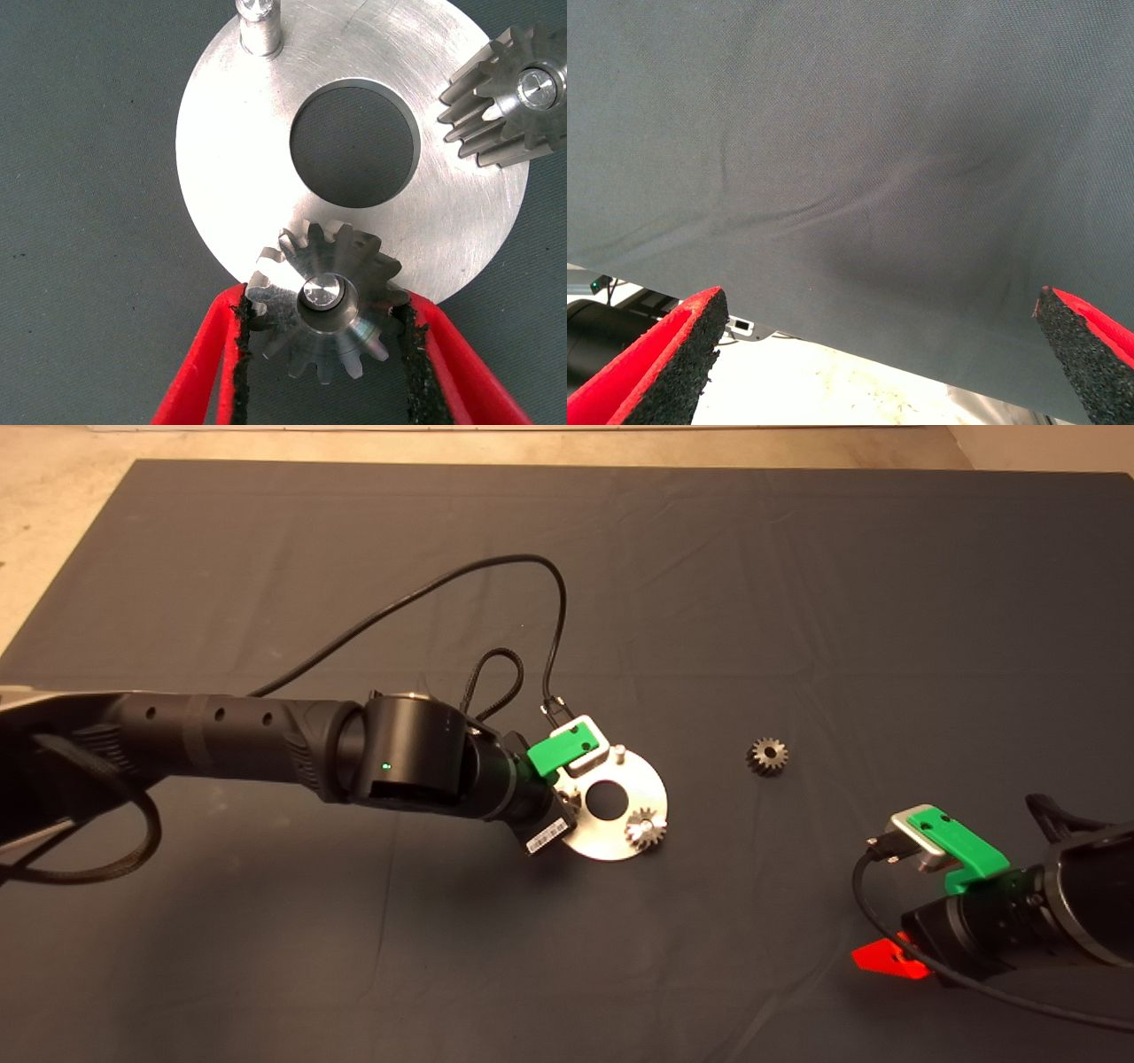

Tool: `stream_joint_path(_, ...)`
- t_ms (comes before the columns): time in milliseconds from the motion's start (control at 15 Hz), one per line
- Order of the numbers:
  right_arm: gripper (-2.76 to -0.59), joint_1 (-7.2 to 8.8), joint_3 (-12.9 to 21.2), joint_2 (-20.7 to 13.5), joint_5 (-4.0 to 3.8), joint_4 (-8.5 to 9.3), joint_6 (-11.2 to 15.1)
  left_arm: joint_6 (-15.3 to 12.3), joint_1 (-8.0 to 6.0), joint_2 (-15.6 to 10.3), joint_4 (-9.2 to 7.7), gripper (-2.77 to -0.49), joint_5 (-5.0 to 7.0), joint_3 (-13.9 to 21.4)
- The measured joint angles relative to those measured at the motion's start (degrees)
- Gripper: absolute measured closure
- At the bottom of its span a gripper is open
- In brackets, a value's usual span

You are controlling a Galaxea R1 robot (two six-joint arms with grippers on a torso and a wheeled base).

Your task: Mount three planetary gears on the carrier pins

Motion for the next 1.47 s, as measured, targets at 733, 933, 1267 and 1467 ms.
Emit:
stream_joint_path(733,-2.60,-0.02,0.0,0.0,0.02,0.00,0.0,0.0,-0.01,-0.3,0.05,-1.44,1.03,2.4)
stream_joint_path(933,-2.60,-0.02,0.0,0.0,0.02,-0.02,0.0,-0.1,-0.01,-1.5,0.07,-1.58,5.29,5.8)
stream_joint_path(1267,-2.60,-0.03,0.0,-0.1,0.00,-0.02,0.0,-2.8,-0.04,-14.6,0.05,-1.60,8.74,14.1)
stream_joint_path(1467,-2.60,-0.04,0.0,-0.1,0.00,-0.95,0.0,-5.0,-0.06,-20.8,-1.54,-1.60,9.56,20.6)
